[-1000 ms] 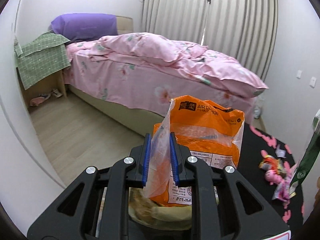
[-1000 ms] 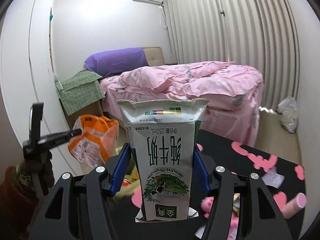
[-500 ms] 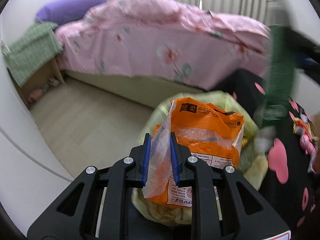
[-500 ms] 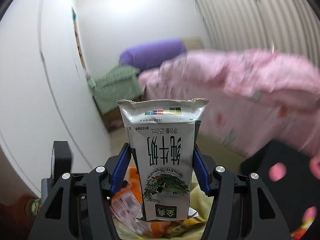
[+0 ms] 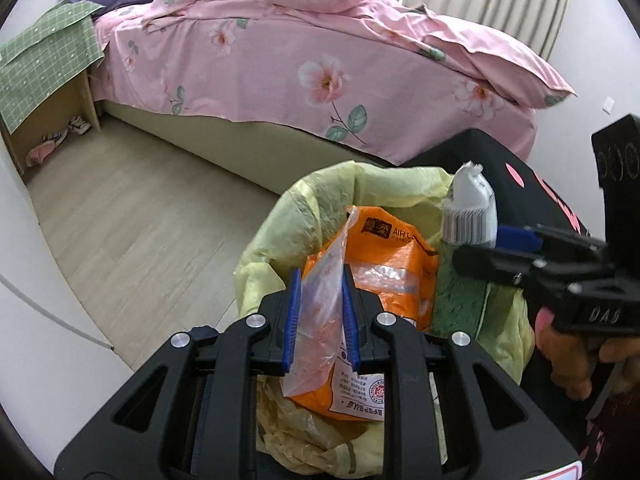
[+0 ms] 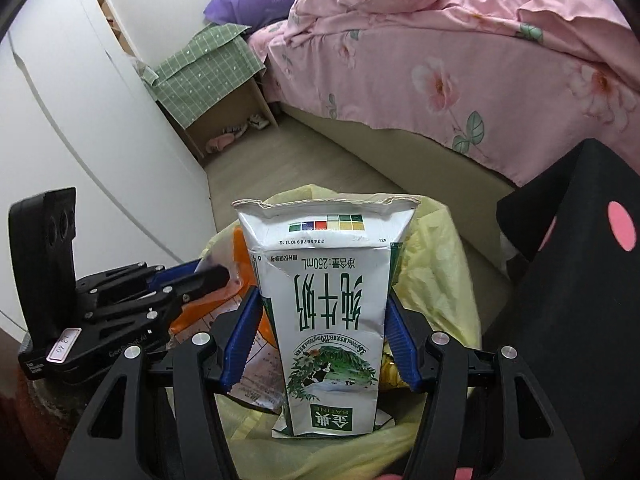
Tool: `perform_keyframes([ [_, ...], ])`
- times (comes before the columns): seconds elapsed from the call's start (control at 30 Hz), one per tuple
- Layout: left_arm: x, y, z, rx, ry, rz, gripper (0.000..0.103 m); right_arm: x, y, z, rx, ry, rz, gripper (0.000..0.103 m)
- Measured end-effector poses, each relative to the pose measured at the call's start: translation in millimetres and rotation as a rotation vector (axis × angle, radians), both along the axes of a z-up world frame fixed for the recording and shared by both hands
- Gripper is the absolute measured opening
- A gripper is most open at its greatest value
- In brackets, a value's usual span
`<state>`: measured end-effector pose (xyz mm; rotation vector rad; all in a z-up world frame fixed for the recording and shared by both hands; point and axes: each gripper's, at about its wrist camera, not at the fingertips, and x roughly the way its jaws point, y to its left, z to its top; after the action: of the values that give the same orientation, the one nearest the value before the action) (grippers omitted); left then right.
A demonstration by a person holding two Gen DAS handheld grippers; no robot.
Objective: Collect trash
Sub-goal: 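Carry the milk carton and orange bag to the trash bag and release both, then return both tools to the table and grasp the clear plastic wrapper with the left tool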
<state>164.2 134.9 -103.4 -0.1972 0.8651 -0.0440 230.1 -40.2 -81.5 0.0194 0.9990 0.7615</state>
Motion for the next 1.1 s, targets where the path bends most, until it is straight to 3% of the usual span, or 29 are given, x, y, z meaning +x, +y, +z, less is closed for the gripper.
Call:
perform_keyframes([
  [0.23, -13.1, 8.6, -1.9, -0.051, -0.007, 0.011, 0.023, 6.5, 4.0, -1.4, -0.005, 0.012, -0.007, 0.056],
  [0.3, -16.6, 14.6, -0.8, -0.104, -0.011, 0.011, 0.029, 5.0, 2.4, 0.2, 0.007, 0.016, -0.007, 0.057],
  [0.37, -20.0, 21.1, 2.7, -0.161, -0.02, 0.017, 0.046, 2.3, -3.2, 2.4, 0.024, 0.028, -0.017, 0.058],
  [0.47, -33.2, 31.9, 14.9, -0.222, -0.077, 0.071, 0.059, -4.5, -17.4, 9.2, 0.069, 0.031, -0.034, 0.06],
  [0.6, -48.4, 35.7, 32.6, -0.22, -0.125, 0.114, 0.06, -20.2, -40.5, 26.1, 0.07, -0.015, -0.065, 0.06],
  [0.77, -58.9, 23.0, 62.3, -0.182, -0.176, 0.097, 0.06, -48.2, -88.6, 53.4, 0.07, -0.091, -0.138, 0.06],
  [1.1, -58.2, -74.7, 87.0, -0.148, -0.186, -0.112, 0.06, -133.2, -188.4, 84.9, -0.154, -0.29, -0.28, 0.06],
])
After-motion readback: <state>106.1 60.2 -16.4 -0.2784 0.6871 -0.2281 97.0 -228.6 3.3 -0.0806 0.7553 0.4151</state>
